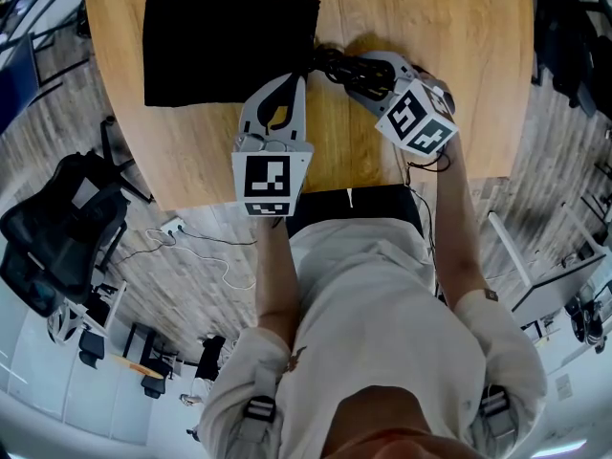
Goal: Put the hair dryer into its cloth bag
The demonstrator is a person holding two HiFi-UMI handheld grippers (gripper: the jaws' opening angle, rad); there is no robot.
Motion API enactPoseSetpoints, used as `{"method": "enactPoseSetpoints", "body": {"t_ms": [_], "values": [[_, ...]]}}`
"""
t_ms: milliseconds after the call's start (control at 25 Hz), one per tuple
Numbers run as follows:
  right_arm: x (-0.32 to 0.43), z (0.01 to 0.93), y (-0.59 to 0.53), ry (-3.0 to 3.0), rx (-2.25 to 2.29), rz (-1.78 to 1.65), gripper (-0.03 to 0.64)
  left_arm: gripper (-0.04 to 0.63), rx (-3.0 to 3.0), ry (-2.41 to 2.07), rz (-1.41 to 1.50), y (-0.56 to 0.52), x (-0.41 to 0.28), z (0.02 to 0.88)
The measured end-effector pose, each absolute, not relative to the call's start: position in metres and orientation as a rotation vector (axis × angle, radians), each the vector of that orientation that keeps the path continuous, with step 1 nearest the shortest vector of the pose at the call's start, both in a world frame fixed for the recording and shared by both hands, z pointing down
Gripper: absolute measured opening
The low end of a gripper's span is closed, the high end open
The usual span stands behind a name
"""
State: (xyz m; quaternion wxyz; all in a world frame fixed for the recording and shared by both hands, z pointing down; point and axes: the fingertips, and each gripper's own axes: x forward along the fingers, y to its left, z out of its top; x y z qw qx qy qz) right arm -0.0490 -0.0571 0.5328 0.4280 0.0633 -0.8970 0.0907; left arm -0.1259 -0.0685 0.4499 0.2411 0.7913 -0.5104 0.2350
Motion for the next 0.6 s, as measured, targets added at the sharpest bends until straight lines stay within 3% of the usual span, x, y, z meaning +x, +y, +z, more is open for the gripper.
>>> {"method": "enactPoseSetpoints", "body": {"t_ms": [600], "values": [[-0.077, 0.532, -0.06, -2.249, 0.107, 0.169, 0.223, 0.017, 2.172, -1.369, 0.629, -0.061, -0.117, 0.451]]}}
